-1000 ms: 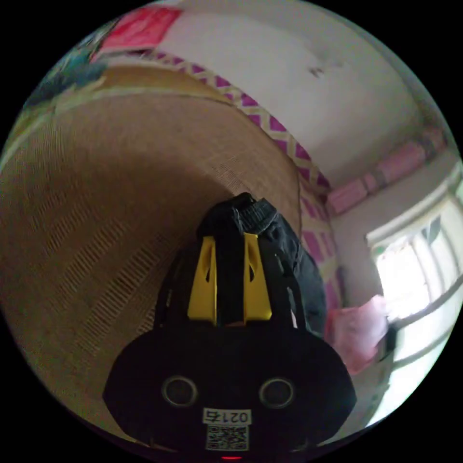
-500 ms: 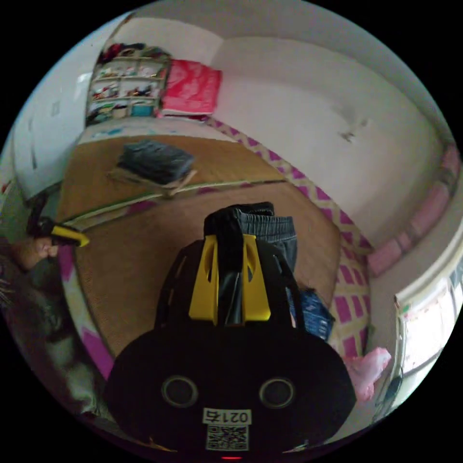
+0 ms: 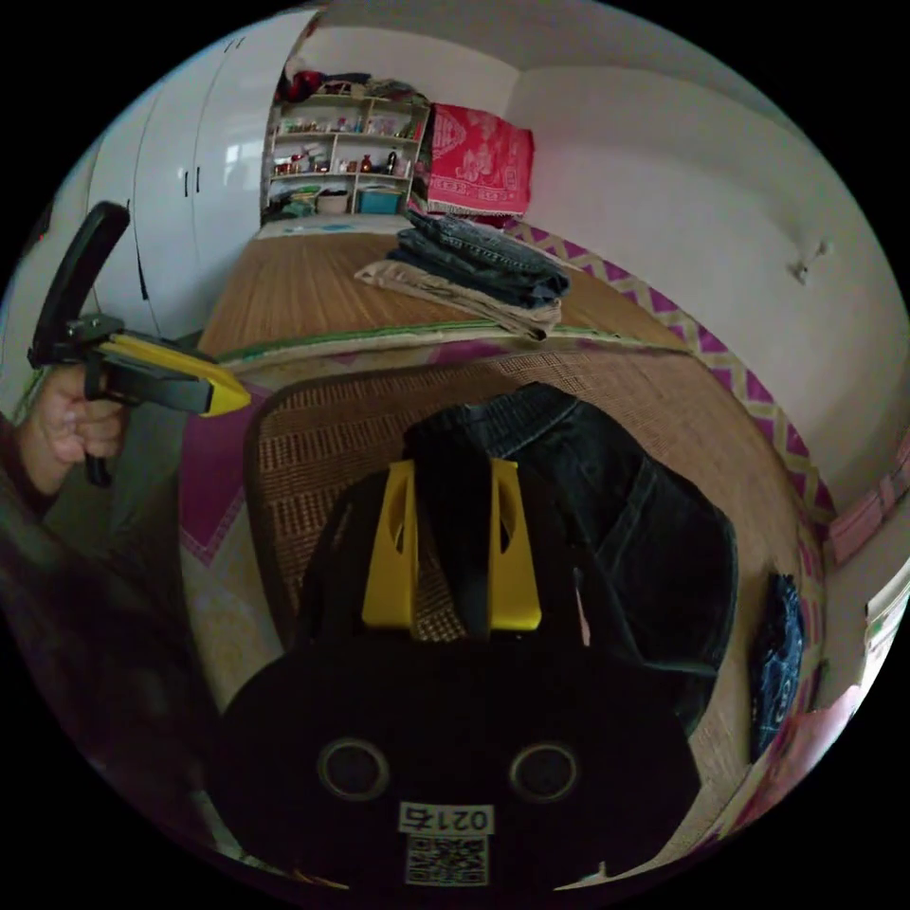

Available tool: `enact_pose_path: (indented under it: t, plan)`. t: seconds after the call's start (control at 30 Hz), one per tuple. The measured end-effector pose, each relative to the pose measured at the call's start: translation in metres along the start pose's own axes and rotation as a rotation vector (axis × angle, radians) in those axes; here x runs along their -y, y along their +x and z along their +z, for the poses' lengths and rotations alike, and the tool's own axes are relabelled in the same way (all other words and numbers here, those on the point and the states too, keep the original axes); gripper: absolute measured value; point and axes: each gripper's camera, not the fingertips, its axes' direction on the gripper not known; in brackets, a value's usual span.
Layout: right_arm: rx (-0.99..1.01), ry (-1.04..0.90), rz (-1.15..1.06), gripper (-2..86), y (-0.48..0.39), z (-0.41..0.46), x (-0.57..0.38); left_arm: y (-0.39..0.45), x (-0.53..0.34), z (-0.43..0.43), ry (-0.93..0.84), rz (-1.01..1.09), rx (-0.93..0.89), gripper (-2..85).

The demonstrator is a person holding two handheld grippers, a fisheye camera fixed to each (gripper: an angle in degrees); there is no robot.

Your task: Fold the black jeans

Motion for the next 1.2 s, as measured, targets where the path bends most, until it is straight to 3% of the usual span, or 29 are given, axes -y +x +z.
enact_pose_path:
  t: [0.13,0.27,0.33,0.6,0.7,0.87,0.9,1.0,1.07,1.2]
  plan:
    - [0.003,0.031,0.058,7.5,0.026,-0.013,-0.023,0.006,-0.018,0.005,0.006,-0.016,-0.036,-1.0]
    - [0.440,0.243,0.534,5.3,0.145,-0.044,-0.074,0.010,-0.034,0.014,-0.004,-0.024,-0.035,-1.0]
    - [0.511,0.359,0.676,5.2,0.196,-0.072,-0.104,0.011,-0.037,0.019,-0.009,-0.026,-0.038,-1.0]
    - [0.207,0.733,1.042,5.4,0.376,-0.287,-0.301,0.029,-0.046,0.060,-0.048,0.013,-0.056,-1.0]
    - [0.035,0.649,1.219,5.9,0.424,-0.322,-0.394,0.041,-0.046,0.081,-0.072,0.026,-0.075,-1.0]
    - [0.122,0.286,1.474,7.5,0.477,-0.261,-0.550,0.079,-0.034,0.120,-0.071,0.136,-0.133,-0.9]
    - [0.100,0.262,1.500,7.2,0.476,-0.260,-0.561,0.085,-0.032,0.125,-0.080,0.153,-0.133,-0.9]
    - [-0.043,0.432,1.445,5.7,0.452,-0.288,-0.576,0.118,-0.020,0.148,-0.090,0.255,-0.137,-0.7]
    - [-0.166,0.431,1.278,4.4,0.425,-0.304,-0.541,0.153,-0.009,0.169,-0.069,0.367,-0.167,-0.1]
    - [-0.014,0.346,0.960,2.9,0.381,-0.275,-0.463,0.217,0.009,0.212,-0.032,0.557,-0.176,4.1]
